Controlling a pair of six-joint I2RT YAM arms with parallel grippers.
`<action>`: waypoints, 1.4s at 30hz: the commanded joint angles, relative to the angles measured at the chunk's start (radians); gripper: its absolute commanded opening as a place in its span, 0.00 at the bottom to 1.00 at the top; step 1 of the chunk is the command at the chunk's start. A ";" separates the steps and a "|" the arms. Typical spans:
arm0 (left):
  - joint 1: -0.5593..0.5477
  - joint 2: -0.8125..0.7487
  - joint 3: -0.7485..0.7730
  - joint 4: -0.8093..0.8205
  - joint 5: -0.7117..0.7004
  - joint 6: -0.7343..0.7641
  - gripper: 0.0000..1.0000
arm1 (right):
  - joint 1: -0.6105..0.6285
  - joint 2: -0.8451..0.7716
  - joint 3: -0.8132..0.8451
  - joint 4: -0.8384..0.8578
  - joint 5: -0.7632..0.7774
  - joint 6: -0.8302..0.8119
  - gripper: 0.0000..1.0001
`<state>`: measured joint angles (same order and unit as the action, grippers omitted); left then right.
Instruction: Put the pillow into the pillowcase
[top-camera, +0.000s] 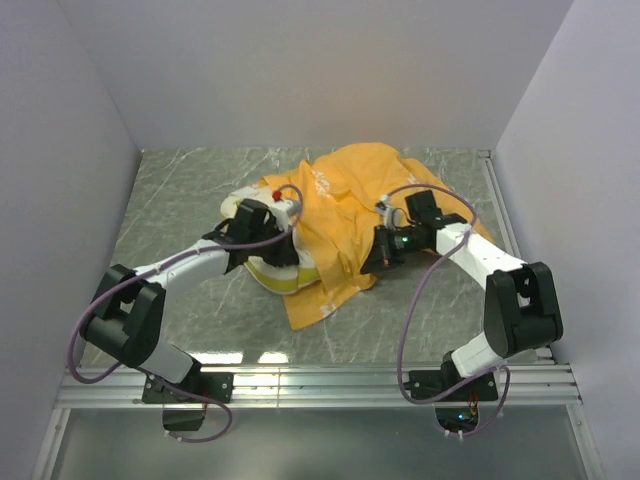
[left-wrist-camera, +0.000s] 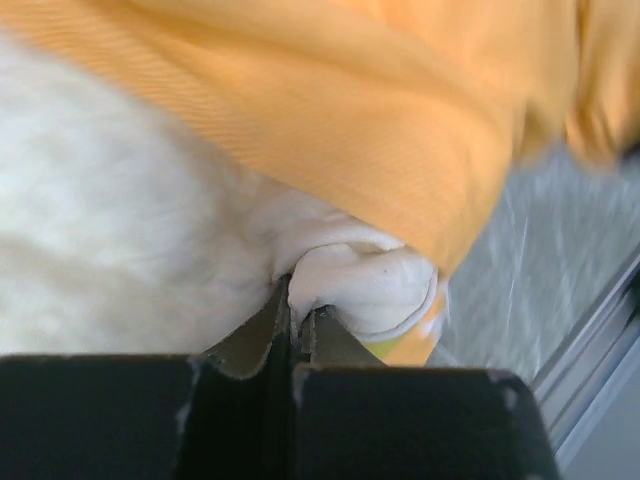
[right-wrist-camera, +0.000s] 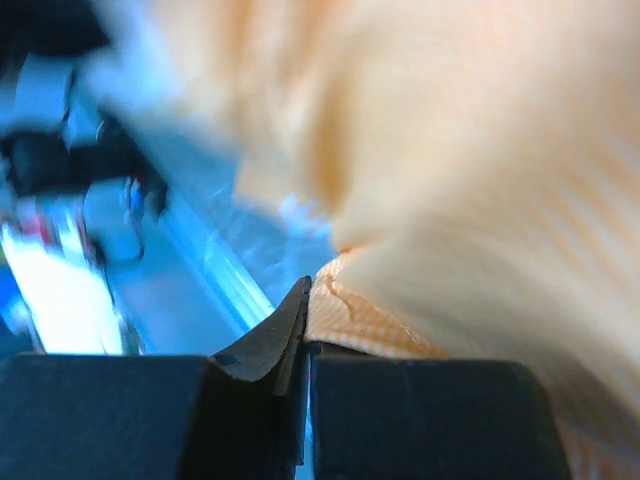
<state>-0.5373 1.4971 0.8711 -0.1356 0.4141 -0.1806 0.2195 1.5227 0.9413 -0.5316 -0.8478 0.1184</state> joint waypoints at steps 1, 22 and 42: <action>0.066 -0.012 0.075 0.248 0.035 -0.238 0.00 | 0.138 -0.036 0.140 -0.200 -0.197 -0.091 0.00; 0.060 -0.032 -0.021 0.143 0.134 -0.212 0.02 | -0.017 -0.159 0.146 -0.183 0.538 -0.190 0.70; 0.069 0.028 -0.007 0.206 0.238 -0.258 0.00 | 0.471 -0.006 0.088 0.185 0.713 0.072 0.96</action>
<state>-0.4767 1.5166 0.8192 0.0151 0.6064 -0.4042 0.6296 1.4769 1.0008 -0.4282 -0.2428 0.1761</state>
